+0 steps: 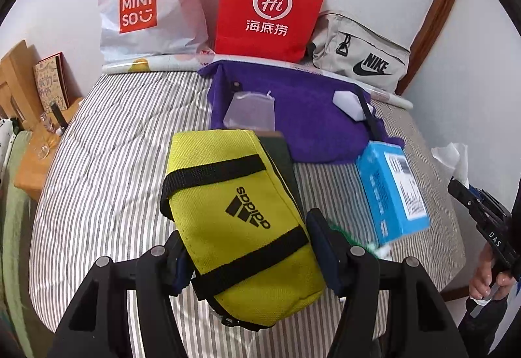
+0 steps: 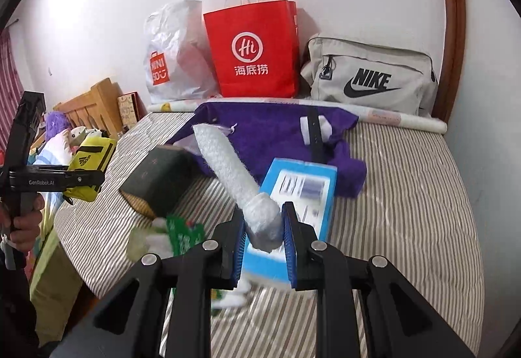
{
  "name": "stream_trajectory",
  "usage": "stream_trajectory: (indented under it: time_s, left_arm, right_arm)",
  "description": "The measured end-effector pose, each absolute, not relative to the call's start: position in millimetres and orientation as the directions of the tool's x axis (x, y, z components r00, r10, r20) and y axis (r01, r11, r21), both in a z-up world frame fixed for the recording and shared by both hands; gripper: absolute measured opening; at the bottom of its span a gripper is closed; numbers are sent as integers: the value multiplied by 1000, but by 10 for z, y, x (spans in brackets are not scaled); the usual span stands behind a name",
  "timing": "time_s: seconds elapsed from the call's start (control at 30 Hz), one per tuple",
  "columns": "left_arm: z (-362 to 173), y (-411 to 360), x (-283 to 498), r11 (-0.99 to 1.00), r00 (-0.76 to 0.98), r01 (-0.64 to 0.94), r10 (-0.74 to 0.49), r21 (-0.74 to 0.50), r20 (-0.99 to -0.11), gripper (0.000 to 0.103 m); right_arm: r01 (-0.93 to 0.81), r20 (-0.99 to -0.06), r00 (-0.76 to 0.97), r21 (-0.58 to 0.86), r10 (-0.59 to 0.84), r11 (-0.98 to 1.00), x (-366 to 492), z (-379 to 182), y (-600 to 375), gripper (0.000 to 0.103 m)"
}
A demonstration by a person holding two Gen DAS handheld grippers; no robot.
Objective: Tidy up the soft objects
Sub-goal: 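Carry the yellow pouch and white cloth over the purple towel with both grippers, then lower the pouch onto the towel and open left gripper while right releases the white cloth there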
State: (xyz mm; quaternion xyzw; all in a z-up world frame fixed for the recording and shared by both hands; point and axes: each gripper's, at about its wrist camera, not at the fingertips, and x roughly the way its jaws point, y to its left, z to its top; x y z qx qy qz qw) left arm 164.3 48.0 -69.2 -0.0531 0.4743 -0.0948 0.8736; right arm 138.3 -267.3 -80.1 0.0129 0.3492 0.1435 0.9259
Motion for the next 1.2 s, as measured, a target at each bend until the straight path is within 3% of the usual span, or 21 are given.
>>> stream_trajectory:
  time_s: [0.4, 0.7, 1.2]
  left_arm:
    - [-698, 400, 2521, 982, 487, 111, -186, -151, -853, 61]
    - [-848, 251, 3071, 987, 468, 118, -149, -106, -871, 61]
    - [-1203, 7, 3684, 984, 407, 142, -161, -112, -899, 62]
  right_arm:
    - [-231, -683, 692, 99, 235, 968, 2365, -775, -2721, 21]
    - [-237, -744, 620, 124, 248, 964, 3050, -1065, -2669, 21]
    - [-268, -826, 525, 67, 204, 961, 3481, -1475, -2537, 22]
